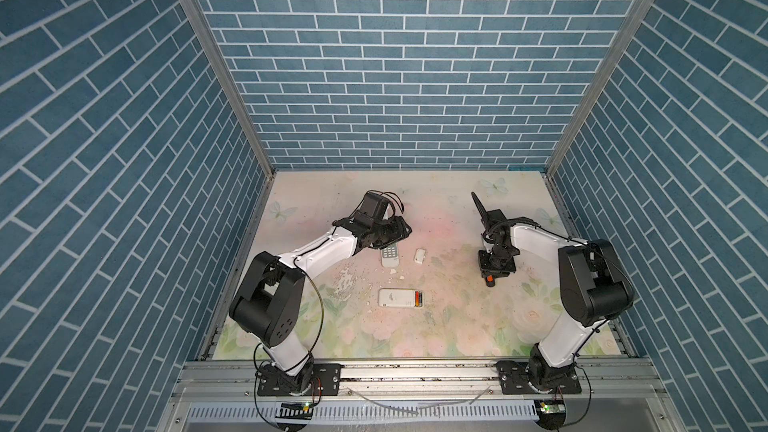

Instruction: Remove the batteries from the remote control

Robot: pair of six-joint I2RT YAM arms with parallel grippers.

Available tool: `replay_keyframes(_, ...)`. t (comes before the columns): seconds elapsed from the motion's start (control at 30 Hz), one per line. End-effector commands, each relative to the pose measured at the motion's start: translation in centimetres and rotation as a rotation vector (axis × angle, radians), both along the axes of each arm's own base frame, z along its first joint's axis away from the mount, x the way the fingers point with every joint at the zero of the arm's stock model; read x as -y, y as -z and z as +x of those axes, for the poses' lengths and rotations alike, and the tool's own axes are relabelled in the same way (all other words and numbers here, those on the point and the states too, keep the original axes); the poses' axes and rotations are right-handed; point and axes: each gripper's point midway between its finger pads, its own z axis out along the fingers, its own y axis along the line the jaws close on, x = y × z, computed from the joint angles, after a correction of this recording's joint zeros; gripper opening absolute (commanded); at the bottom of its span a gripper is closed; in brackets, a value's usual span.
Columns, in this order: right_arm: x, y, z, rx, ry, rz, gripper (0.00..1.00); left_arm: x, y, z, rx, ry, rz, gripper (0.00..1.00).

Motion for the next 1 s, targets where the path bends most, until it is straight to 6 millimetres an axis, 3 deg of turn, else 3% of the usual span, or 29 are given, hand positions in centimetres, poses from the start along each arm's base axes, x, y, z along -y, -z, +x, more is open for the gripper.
replay_keyframes(0.0,-0.4,-1.7,-0.4,0.029,-0.033,0.031,0.08,1.6,-1.0,0.5,0.016,0.025,-0.054,0.62)
replay_keyframes(0.07,-1.0,-3.8,-0.1,0.081,-0.063,0.054,0.06,2.4,-1.0,0.5,0.014,0.041,-0.078,0.62)
replay_keyframes(0.17,-3.5,-7.2,0.0,0.144,-0.122,0.171,0.04,3.8,-0.9,0.5,0.01,0.068,-0.122,0.62)
replay_keyframes(0.37,-8.4,-12.1,-1.7,0.206,-0.261,0.329,0.03,7.8,-2.9,0.6,0.078,0.129,-0.285,0.64)
replay_keyframes(0.63,-12.4,-15.0,-2.1,0.253,-0.316,0.442,0.03,11.9,-5.8,-0.9,0.151,0.193,-0.41,0.64)
replay_keyframes(0.97,-14.1,-16.8,-1.9,0.287,-0.333,0.509,0.02,12.6,-5.5,-1.3,0.154,0.197,-0.409,0.56)
